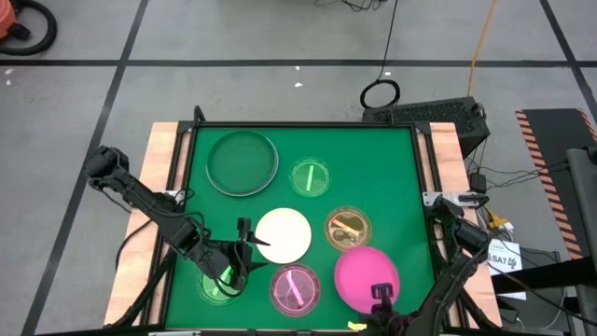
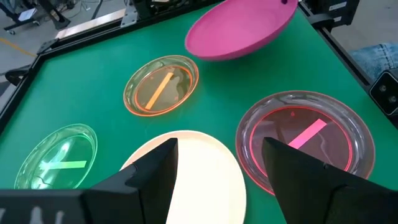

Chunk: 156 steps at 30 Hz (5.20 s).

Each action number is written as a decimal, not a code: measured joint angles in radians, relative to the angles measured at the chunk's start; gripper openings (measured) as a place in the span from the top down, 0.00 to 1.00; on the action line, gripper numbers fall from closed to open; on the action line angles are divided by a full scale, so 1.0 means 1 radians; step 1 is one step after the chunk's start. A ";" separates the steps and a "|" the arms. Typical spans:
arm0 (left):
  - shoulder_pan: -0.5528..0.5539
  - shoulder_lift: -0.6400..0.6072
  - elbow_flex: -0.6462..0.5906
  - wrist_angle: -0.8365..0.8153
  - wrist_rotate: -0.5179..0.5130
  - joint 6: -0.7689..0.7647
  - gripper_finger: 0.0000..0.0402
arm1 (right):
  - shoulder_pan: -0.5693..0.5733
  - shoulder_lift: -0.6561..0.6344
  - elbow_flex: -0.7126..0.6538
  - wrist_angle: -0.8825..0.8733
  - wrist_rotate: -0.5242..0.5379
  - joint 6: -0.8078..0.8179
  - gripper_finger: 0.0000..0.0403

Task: Stack plastic plates
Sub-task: Stack the pink plate on the dark green plate

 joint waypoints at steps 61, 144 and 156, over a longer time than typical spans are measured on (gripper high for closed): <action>-0.010 0.462 0.359 -0.193 -0.149 0.531 0.57 | -0.309 -0.008 0.000 0.206 0.186 -0.747 0.98; 0.285 -0.307 -0.043 -0.769 0.032 0.065 0.91 | -0.080 -0.192 0.000 0.157 0.685 -0.350 0.36; 0.517 -0.345 -0.093 -0.743 0.027 0.194 0.91 | -0.110 -0.192 0.000 0.157 0.686 -0.373 0.36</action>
